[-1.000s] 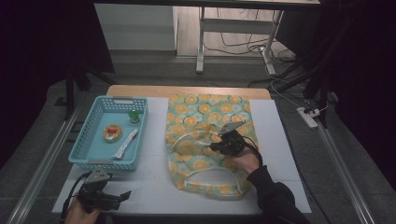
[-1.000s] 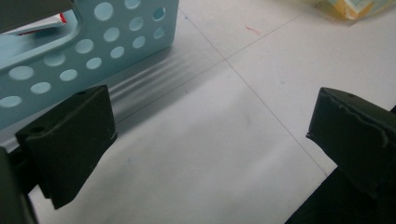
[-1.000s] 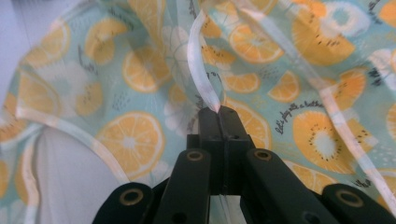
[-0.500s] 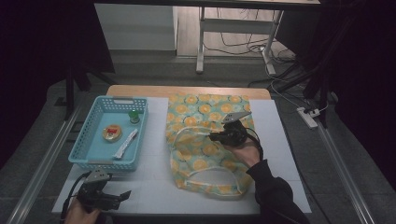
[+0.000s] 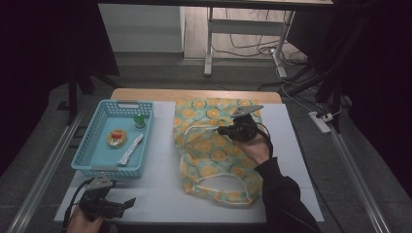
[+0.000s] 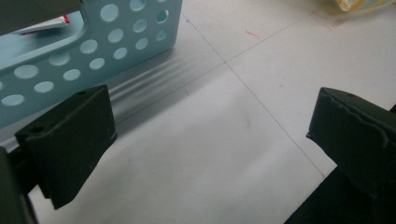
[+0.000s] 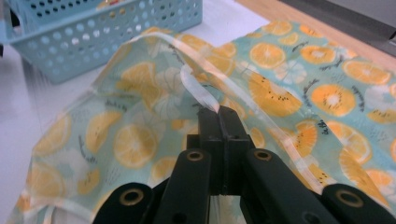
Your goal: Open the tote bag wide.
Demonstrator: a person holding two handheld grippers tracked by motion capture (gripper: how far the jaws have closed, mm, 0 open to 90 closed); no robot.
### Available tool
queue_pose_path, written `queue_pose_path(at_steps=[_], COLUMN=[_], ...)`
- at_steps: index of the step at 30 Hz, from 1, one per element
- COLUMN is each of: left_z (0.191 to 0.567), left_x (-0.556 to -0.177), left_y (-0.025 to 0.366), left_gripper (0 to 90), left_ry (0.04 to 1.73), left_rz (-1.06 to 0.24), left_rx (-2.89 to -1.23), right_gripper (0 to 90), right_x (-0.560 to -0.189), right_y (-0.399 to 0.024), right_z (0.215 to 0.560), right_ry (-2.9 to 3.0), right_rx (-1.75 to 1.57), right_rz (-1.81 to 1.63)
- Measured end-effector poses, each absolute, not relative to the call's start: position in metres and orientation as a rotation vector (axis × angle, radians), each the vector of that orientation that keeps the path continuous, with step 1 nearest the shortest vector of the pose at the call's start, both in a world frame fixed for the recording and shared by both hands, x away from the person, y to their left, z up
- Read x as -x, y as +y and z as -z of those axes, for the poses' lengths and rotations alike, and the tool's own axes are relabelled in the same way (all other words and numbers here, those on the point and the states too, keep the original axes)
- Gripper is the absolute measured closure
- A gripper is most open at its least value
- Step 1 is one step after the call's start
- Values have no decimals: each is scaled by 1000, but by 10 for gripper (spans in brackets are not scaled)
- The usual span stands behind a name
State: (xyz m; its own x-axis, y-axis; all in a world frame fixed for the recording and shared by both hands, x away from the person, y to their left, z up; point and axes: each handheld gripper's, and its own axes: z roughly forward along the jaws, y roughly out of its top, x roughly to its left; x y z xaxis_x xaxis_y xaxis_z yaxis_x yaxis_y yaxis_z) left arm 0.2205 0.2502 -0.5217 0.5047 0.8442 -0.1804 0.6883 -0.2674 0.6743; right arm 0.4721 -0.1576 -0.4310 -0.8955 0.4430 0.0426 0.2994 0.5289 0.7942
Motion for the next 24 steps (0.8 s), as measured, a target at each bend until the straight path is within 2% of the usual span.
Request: queue_pose_path(at_steps=[13,24], left_z=[522,522], left_x=[-221,-221], left_y=[251,251], left_gripper=[6,6], left_ry=[1260,1263], left_rz=[-280,-278], left_rx=[-2024,-2023], right_gripper=[900,900], right_x=[-482,-481], right_y=[-157,-154], right_z=[408,406], right_ry=[2550,2539], right_rx=[-637,-605], right_rz=[-1375,-1399])
